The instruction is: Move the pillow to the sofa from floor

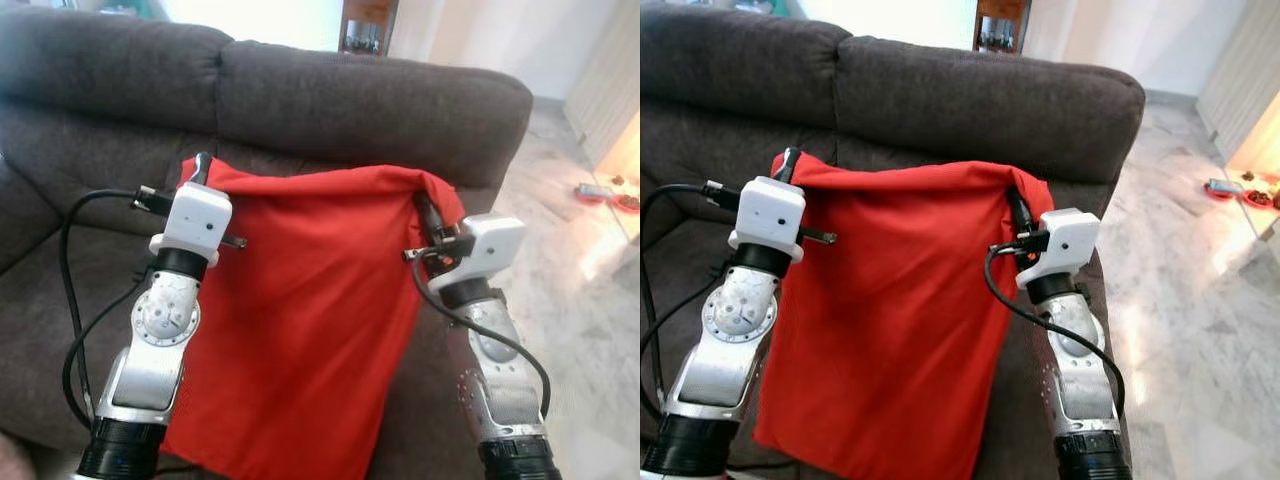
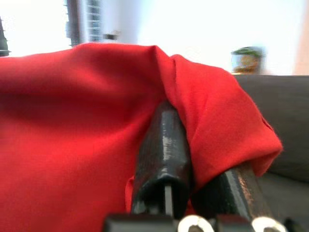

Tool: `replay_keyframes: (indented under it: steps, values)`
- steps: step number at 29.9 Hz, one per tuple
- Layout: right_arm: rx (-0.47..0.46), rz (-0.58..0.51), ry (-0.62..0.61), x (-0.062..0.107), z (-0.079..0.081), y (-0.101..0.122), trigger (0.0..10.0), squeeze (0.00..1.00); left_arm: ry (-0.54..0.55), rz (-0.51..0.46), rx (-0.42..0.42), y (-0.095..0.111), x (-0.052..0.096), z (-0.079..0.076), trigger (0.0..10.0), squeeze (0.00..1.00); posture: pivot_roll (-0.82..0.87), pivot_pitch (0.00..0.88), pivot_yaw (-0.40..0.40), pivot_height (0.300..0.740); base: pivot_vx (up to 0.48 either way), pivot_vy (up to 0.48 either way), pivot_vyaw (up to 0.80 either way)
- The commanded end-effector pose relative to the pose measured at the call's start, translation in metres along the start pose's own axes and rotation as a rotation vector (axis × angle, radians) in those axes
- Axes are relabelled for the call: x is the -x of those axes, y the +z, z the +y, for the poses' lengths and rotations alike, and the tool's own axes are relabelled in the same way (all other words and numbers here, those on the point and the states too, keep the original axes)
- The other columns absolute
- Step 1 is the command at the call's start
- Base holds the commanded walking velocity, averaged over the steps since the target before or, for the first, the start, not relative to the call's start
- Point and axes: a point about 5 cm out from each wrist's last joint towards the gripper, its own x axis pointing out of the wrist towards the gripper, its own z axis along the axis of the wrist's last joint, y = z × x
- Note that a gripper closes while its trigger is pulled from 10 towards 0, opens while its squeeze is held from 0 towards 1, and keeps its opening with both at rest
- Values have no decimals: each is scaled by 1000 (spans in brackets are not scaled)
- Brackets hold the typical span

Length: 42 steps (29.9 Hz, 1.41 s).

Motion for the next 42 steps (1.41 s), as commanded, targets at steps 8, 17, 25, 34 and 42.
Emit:
replay_keyframes:
  steps: [8,17,25,34,42]
  values:
    - [42,39,67,5,-1,-1,10000,0,-149,34,6,-4,9,-24,10000,0,129,0,-90,740,0,0,0]
    - [32,96,95,11,-2,-10,10000,0,-212,73,-1,-9,14,-36,10000,0,128,0,-92,740,0,0,0]
    - [36,119,160,14,5,-14,10000,0,-200,78,-26,-10,13,-33,10000,0,129,0,-94,740,0,0,0]
    - [44,130,169,15,3,-15,10000,537,-172,80,-27,-10,12,-30,10000,1000,127,0,-95,740,0,0,0]
    - [47,128,163,15,1,-14,10000,1000,-162,76,-27,-9,12,-29,10000,1000,128,0,-94,740,0,0,0]
